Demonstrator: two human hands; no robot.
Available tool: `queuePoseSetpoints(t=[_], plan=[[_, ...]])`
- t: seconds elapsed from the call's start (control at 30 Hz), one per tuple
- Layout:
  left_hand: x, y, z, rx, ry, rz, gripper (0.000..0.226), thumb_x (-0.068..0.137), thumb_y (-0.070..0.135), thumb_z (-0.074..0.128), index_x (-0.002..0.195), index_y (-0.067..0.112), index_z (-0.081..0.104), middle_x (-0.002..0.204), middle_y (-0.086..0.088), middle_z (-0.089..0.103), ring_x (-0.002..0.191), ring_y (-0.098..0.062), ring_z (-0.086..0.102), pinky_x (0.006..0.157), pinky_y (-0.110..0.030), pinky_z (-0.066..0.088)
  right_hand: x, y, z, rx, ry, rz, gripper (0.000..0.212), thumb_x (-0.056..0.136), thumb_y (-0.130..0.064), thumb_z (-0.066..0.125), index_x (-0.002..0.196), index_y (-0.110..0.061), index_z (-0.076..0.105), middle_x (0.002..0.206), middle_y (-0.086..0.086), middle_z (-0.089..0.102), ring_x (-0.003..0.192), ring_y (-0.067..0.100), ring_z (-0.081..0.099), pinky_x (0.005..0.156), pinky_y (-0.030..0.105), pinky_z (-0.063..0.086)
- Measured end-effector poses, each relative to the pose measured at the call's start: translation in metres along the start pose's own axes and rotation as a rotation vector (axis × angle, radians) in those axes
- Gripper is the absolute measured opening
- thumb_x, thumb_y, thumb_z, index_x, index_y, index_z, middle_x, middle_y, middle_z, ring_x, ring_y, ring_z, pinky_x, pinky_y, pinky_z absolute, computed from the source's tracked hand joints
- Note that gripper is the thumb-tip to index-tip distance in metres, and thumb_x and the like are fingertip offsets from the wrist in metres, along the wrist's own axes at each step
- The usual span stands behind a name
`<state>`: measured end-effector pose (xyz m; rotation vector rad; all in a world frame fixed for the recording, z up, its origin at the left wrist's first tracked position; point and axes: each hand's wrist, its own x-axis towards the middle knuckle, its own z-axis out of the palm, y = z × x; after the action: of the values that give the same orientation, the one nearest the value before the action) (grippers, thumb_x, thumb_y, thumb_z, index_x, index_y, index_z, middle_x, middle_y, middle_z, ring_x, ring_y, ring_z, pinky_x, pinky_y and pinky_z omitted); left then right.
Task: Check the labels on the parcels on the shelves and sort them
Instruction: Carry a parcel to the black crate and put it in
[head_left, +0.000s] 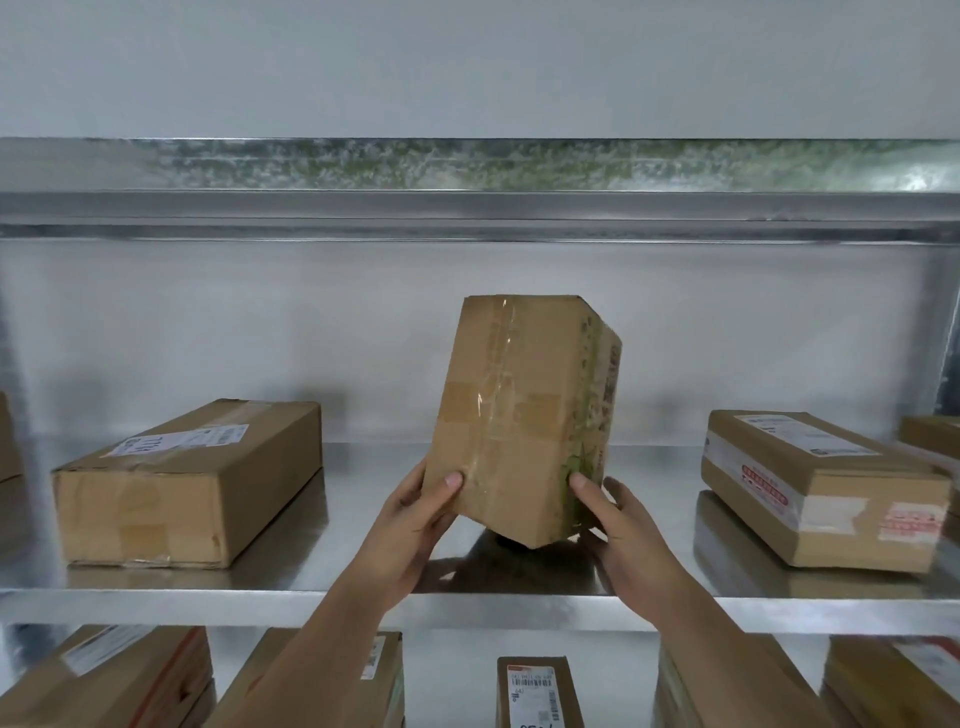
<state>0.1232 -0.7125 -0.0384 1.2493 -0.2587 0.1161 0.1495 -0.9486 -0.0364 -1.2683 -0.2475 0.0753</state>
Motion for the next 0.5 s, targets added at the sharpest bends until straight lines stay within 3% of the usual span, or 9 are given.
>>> queuePoseSetpoints(t=[0.07,0.1,0.2,0.3,0.37,0.43,0.5], plan=[[0.002,0.0,-0.002,-0.063,0.077,0.018,0.055,0.09,0.029,0.068,0.143,0.023,0.055,0.137,0.0,0.066,0.129,-0.019,0.061,0.119,-0.048,0.037,-0.003,-0.001,0.002,-0.025,-0.023,-0.029,0.068,0.076,-0.038,0.071,0.136,-0.013,0.05,0.129,0.002,0.068,0.122,0.023,0.063,0.081,0.031,0.056],[0.003,0.0,-0.002,-0.071,0.131,0.015,0.056,0.086,0.031,0.07,0.14,0.026,0.057,0.135,0.001,0.067,0.127,-0.019,0.061,0.117,-0.05,0.038,-0.004,-0.001,0.003,-0.035,-0.031,-0.044,0.059,0.08,-0.037,0.07,0.133,-0.016,0.054,0.124,0.002,0.071,0.116,0.024,0.067,0.077,0.03,0.056],[0.003,-0.002,0.001,-0.007,0.276,0.001,0.046,0.087,0.03,0.073,0.131,0.036,0.063,0.139,0.004,0.062,0.123,-0.021,0.057,0.107,-0.057,0.035,-0.004,0.0,0.001,0.026,-0.003,-0.081,0.041,0.094,-0.025,0.063,0.135,-0.023,0.055,0.122,-0.001,0.072,0.115,0.022,0.068,0.099,0.044,0.053],[0.006,-0.005,0.002,0.127,0.342,0.041,0.03,0.097,0.02,0.067,0.123,0.034,0.071,0.128,0.004,0.068,0.102,-0.028,0.056,0.097,-0.069,0.041,-0.005,-0.002,0.001,0.048,-0.015,-0.106,0.036,0.1,-0.018,0.058,0.135,-0.027,0.057,0.123,-0.001,0.072,0.114,0.018,0.069,0.092,0.039,0.053],[0.005,-0.003,0.006,0.153,0.35,0.05,0.029,0.102,0.02,0.06,0.127,0.029,0.071,0.119,0.005,0.073,0.091,-0.025,0.064,0.077,-0.06,0.057,-0.006,-0.002,0.001,0.011,-0.03,-0.116,0.035,0.102,-0.017,0.055,0.135,-0.03,0.058,0.123,-0.004,0.072,0.11,0.014,0.07,0.087,0.034,0.051],[0.002,0.002,0.01,0.109,0.289,0.003,0.031,0.106,0.034,0.05,0.131,0.03,0.068,0.119,0.005,0.074,0.106,-0.02,0.07,0.063,-0.041,0.062,-0.006,-0.003,0.002,-0.036,-0.059,-0.119,0.038,0.102,-0.016,0.054,0.137,-0.032,0.057,0.125,-0.006,0.071,0.112,0.015,0.069,0.086,0.035,0.052],[-0.002,0.004,0.013,0.128,0.217,-0.094,0.042,0.104,0.056,0.039,0.129,0.036,0.067,0.118,0.005,0.075,0.113,-0.022,0.069,0.075,-0.038,0.06,-0.007,-0.002,0.003,-0.095,-0.083,-0.126,0.041,0.101,-0.018,0.057,0.139,-0.035,0.055,0.127,-0.008,0.07,0.116,0.018,0.068,0.087,0.037,0.054]])
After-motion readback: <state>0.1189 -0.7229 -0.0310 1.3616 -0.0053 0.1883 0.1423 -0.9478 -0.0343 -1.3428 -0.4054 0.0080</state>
